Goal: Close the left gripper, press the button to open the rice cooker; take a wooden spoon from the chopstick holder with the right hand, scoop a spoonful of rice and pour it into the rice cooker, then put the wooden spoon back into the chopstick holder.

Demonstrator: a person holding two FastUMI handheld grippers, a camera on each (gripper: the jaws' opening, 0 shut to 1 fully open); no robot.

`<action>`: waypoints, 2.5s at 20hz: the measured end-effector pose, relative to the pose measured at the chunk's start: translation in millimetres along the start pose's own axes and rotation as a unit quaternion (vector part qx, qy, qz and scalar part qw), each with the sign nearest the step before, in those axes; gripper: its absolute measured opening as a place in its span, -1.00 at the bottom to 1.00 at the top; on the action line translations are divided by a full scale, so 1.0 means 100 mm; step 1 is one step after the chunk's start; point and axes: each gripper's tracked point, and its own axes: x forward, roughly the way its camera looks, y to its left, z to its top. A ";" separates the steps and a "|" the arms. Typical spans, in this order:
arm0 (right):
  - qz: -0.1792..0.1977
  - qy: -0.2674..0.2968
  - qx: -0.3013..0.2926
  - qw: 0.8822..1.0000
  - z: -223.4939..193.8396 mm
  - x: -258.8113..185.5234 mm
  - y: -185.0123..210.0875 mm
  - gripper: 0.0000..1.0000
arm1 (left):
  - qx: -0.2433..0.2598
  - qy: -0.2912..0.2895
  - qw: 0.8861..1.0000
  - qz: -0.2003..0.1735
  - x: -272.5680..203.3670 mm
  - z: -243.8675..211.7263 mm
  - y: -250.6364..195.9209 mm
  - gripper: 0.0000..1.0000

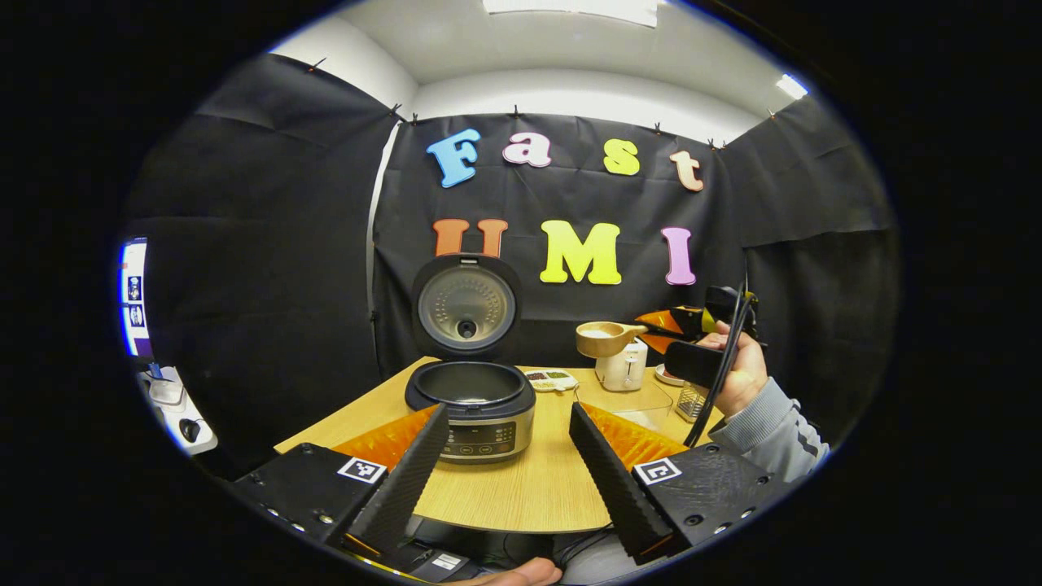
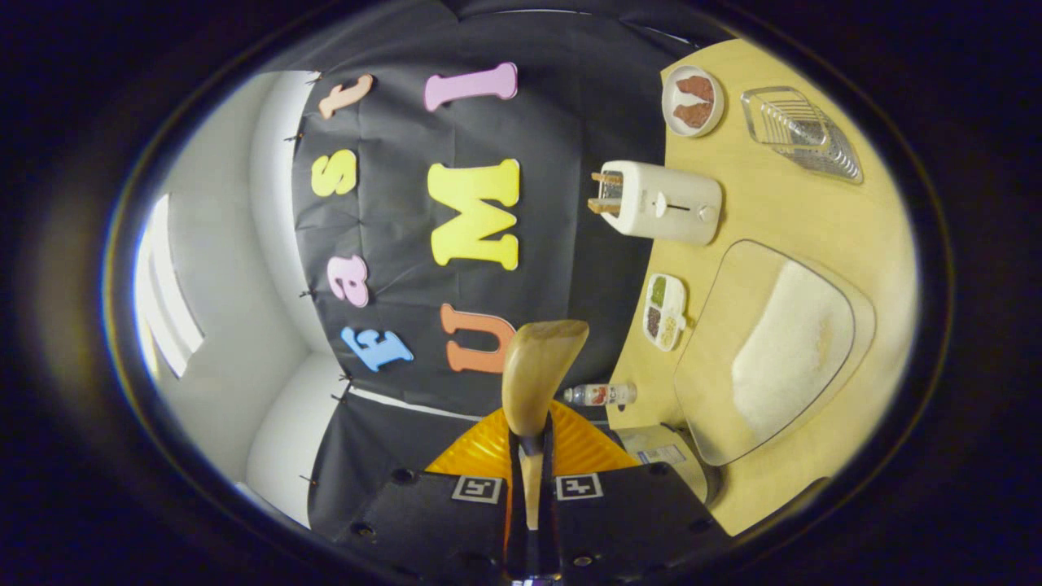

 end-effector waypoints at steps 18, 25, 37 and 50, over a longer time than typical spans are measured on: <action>-0.010 0.052 -0.404 0.913 -1.39 1.08 0.18 -0.78 | -0.024 0.012 0.999 0.035 -0.02 -0.30 0.58 0.91; 0.000 0.076 -0.544 0.836 -1.64 1.14 0.14 -0.78 | -0.016 0.018 0.999 0.043 -0.01 -0.39 0.62 0.90; 0.064 0.068 -0.782 0.616 -2.31 0.95 0.44 -0.78 | 0.006 0.012 0.998 0.063 -0.01 -0.39 0.66 0.90; 0.021 0.046 -0.850 0.524 -2.11 0.68 0.47 -0.78 | 0.000 0.010 0.997 0.077 0.00 -0.40 0.68 0.91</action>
